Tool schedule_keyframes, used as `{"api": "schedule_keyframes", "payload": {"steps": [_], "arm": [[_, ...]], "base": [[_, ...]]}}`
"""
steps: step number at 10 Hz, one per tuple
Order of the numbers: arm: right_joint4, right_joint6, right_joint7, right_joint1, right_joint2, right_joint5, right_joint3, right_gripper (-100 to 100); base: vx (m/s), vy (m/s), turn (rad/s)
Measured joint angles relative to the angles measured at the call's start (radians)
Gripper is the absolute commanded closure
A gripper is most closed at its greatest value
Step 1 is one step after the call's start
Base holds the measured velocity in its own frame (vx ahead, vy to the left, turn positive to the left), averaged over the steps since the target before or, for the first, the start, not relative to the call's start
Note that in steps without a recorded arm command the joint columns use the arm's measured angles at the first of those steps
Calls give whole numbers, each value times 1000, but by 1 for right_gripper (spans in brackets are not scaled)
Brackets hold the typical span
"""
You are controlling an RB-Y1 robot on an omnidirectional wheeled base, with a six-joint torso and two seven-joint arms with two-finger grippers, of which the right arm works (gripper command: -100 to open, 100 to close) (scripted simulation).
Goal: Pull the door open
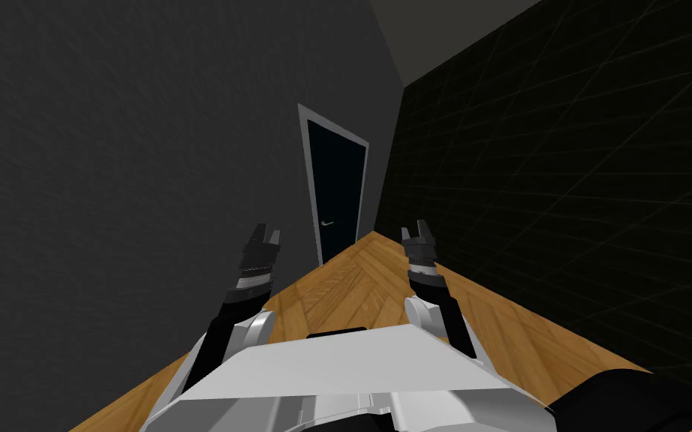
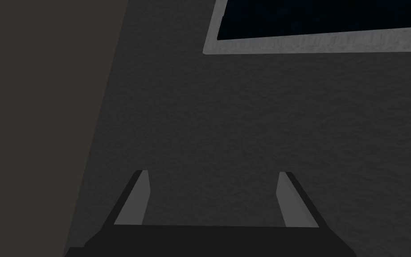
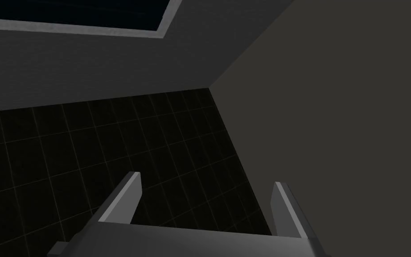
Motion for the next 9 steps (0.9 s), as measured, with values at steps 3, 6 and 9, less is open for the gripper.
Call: {"api": "schedule_keyframes", "payload": {"steps": [3, 6, 9], "arm": [[54, -19, -1, -12, -8, -5, 5, -100], [122, -34, 0, -39, -15, -9, 8, -100], [192, -44, -3, -67, -27, -18, 7, -100]], "base": [[37, -4, 94], [54, -6, 105], [87, -11, 145]]}}
